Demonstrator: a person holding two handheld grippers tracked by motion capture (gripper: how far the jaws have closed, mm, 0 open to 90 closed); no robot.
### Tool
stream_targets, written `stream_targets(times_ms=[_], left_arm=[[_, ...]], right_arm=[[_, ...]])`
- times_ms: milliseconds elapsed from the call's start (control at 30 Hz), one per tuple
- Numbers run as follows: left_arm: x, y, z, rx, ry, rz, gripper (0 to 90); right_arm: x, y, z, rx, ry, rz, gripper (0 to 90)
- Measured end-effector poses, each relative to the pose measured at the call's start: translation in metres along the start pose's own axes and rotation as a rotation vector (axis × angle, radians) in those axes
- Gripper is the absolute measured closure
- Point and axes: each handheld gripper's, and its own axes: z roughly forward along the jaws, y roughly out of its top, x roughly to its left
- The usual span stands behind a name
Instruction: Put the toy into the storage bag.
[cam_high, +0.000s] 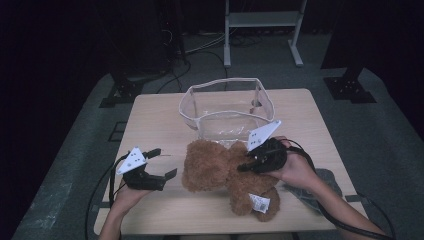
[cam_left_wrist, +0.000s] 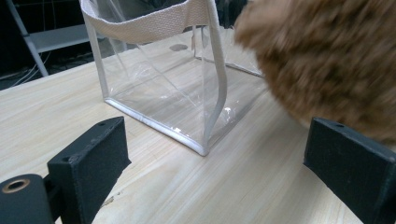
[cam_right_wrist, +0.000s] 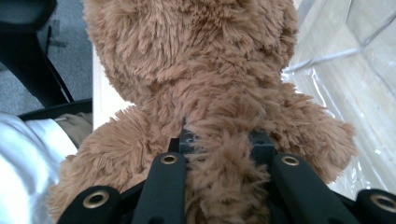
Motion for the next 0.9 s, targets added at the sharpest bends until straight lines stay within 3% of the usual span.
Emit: stream_targets(times_ms=[200,400,900], left_arm=[[0.001,-0.001,0.000,-0.002,0.002,-0.007,5.3],[0.002,-0.001,0.001,0.002,0.003,-0.007,5.3],[0.001,-0.001,0.001,0.007,-0.001,-0.005,5.3]], right_arm=[[0.003,0.017,-0.021,-0.054,-0.005,-0.025,73.9],[0.002,0.041,-0.042,-0.095,0.020,-0.023,73.7],[-0.004,0.094,-0.068,-0.113,0.018,-0.049,73.6]])
